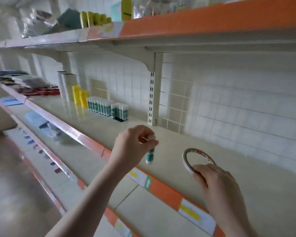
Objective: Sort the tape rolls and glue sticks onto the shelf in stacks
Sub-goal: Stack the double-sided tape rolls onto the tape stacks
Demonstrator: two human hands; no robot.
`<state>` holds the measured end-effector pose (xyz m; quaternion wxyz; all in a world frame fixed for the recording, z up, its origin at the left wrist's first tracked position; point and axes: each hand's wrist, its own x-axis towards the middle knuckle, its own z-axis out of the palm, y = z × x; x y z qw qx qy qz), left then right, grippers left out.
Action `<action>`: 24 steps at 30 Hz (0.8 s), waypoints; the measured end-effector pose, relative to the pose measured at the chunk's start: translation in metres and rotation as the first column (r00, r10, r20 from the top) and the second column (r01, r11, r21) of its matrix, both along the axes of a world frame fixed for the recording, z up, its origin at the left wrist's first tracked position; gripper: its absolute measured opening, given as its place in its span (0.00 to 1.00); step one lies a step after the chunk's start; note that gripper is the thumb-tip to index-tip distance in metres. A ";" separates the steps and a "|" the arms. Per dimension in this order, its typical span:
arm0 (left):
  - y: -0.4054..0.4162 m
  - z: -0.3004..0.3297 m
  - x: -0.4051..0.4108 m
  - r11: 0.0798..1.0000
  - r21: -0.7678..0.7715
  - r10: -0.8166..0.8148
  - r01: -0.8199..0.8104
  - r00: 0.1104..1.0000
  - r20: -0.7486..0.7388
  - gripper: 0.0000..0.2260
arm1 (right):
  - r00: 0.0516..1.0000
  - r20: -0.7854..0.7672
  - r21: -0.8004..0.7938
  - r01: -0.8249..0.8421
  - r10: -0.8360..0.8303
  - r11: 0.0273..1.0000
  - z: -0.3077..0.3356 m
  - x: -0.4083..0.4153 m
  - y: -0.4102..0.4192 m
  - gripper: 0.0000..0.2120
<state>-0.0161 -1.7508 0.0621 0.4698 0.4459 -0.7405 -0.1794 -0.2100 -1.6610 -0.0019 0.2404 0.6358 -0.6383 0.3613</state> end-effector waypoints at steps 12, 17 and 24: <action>-0.164 -0.009 0.142 0.997 -0.016 0.071 -0.071 0.997 0.035 0.08 | 0.999 0.022 0.042 -0.048 0.047 0.998 0.004 0.135 -0.174 0.12; -0.254 -0.004 0.162 0.999 -0.034 0.016 -0.014 0.998 0.059 0.06 | 0.999 0.035 0.060 -0.013 0.011 0.998 0.005 0.159 -0.251 0.12; -0.350 0.012 0.165 0.997 -0.046 -0.049 0.054 0.994 0.093 0.05 | 0.994 -0.004 0.132 0.112 -0.113 0.985 0.013 0.181 -0.313 0.14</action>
